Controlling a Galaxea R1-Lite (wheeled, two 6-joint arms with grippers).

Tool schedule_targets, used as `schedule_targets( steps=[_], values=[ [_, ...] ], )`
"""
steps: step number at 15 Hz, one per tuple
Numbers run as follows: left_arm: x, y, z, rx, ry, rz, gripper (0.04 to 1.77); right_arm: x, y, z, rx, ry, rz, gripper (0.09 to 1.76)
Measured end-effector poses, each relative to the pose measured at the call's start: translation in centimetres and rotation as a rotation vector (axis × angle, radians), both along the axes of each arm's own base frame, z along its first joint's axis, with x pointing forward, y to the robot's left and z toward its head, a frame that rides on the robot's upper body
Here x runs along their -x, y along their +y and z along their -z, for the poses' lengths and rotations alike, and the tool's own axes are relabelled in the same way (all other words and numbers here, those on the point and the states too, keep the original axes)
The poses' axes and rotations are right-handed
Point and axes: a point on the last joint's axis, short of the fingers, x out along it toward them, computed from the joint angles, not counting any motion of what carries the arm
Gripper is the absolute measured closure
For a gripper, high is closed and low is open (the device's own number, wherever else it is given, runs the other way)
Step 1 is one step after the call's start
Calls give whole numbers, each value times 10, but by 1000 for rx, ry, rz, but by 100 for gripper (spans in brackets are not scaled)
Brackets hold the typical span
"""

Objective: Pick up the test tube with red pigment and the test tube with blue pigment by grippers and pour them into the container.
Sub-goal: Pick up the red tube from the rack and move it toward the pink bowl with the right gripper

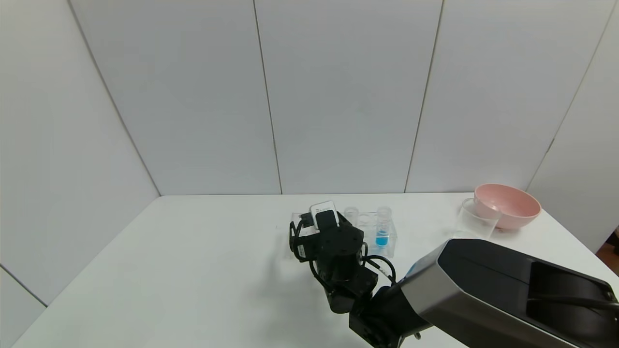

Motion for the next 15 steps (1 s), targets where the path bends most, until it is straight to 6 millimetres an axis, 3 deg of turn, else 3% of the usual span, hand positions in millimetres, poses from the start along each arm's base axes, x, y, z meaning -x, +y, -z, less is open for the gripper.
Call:
schedule_targets(
  steps=[3,8,10,11,15],
  values=[
    [0,0,0,0,0,0,5,-4,0,5,6,0,-14,14],
    [0,0,0,0,0,0,5,-9,-1,5,1,-6,-8,85],
    [0,0,0,0,0,0,5,-8,-1,4,4,-8,-8,105],
    [0,0,0,0,0,0,5,-8,-1,2,3,-10,-9,130],
    [0,0,0,0,0,0,5,-6,1,-1,9,-18,-14,135]
  ],
)
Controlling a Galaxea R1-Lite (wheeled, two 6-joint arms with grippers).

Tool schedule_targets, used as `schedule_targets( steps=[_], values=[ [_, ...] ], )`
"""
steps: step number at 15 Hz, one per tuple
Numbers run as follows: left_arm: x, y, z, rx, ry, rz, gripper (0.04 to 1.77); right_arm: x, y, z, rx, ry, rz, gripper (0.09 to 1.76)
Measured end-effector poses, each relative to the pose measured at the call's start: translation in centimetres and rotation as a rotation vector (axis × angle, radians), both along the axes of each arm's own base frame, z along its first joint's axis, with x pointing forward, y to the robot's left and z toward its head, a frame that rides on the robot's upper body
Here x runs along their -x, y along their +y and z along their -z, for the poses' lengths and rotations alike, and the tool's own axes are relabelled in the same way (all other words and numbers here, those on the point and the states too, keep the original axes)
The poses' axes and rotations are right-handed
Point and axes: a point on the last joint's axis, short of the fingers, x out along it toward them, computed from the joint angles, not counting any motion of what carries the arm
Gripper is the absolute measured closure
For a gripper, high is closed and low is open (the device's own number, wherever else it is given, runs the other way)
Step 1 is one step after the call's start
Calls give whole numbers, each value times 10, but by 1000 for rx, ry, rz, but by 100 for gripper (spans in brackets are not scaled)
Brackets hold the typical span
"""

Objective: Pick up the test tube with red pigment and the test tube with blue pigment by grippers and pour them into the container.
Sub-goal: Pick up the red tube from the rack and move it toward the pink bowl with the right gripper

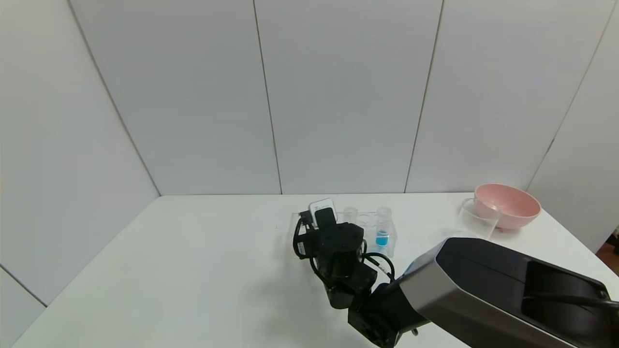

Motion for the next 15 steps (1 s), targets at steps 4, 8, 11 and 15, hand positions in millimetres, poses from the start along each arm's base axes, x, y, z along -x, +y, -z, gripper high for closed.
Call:
schedule_targets(
  steps=[4,8,11,15],
  values=[
    [0,0,0,0,0,0,5,0,0,-2,-2,-6,-1,135],
    [0,0,0,0,0,0,5,0,-2,-18,4,-26,0,135],
    [0,0,0,0,0,0,5,3,-5,-40,-5,-36,-1,135],
    [0,0,0,0,0,0,5,13,-8,-64,-26,-57,-11,135]
  ],
)
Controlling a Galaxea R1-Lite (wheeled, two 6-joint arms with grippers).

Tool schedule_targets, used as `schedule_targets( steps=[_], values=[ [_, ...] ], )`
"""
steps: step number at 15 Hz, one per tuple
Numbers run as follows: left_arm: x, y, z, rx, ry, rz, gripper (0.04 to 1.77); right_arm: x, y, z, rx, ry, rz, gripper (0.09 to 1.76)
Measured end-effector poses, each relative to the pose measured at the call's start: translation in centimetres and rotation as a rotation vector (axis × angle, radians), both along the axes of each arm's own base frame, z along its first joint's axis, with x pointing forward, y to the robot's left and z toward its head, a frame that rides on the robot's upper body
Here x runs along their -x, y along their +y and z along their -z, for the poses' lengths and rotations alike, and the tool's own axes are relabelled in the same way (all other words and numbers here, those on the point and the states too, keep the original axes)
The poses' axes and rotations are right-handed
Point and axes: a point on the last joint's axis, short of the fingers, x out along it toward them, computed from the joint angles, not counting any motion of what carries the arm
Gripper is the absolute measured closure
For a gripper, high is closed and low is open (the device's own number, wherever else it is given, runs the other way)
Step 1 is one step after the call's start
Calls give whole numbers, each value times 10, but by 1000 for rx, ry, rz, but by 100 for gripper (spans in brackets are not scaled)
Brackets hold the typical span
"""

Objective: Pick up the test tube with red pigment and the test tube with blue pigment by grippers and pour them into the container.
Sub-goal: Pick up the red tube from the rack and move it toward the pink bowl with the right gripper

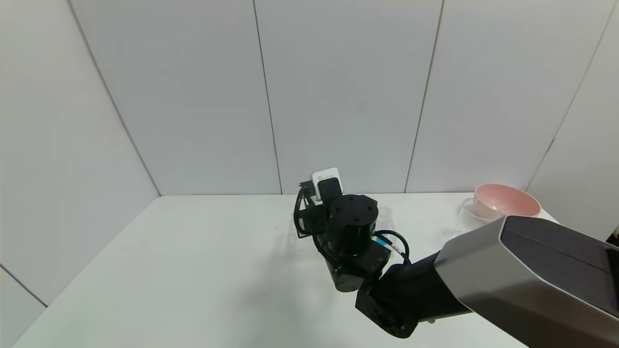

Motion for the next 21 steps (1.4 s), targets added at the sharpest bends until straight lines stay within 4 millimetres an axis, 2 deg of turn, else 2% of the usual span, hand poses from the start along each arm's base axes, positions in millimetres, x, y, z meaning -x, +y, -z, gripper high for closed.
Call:
schedule_targets(
  steps=[7,11,16,18,21],
  values=[
    [0,0,0,0,0,0,5,12,-10,-11,0,1,-6,135],
    [0,0,0,0,0,0,5,36,-37,-13,41,44,-62,135],
    [0,0,0,0,0,0,5,85,-105,-12,91,94,-144,135],
    [0,0,0,0,0,0,5,103,-141,-17,99,107,-161,135],
    [0,0,0,0,0,0,5,121,-204,-22,96,121,-149,135]
  ],
)
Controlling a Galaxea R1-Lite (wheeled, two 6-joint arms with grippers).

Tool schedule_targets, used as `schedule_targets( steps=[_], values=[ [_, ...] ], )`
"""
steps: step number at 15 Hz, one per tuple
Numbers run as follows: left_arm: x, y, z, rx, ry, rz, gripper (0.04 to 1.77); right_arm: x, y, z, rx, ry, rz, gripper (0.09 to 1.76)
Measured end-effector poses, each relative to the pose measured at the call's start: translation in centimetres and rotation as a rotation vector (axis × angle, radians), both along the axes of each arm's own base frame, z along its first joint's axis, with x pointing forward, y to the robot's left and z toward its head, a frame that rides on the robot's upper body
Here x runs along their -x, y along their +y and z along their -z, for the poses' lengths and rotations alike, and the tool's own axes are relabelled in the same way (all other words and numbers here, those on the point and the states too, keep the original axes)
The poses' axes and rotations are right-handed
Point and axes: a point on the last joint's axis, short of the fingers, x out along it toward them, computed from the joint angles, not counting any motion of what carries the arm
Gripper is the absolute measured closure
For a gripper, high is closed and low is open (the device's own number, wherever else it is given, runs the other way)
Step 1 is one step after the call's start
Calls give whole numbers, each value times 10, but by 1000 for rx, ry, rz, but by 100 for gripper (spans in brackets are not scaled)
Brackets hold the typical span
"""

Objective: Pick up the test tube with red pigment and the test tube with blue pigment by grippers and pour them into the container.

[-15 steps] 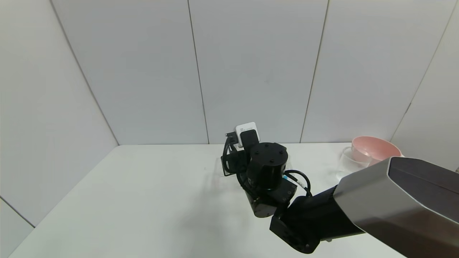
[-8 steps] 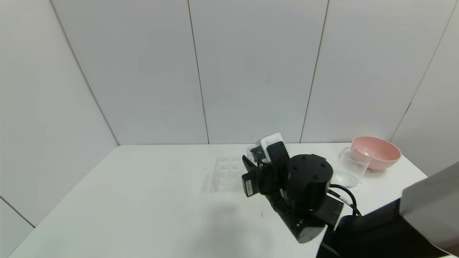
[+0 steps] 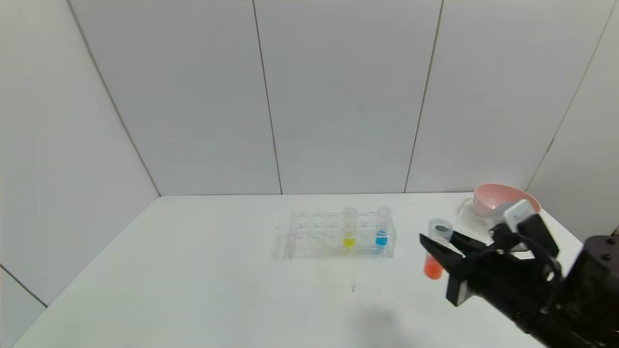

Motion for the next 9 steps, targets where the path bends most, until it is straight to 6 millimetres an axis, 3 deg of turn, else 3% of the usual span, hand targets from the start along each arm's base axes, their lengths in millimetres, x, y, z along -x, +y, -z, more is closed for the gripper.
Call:
schedule_targets(
  steps=[5,9],
  values=[
    [0,0,0,0,0,0,5,9,-100,-6,-27,8,74,135],
    [0,0,0,0,0,0,5,7,-167,-19,-53,40,102,135]
  ],
)
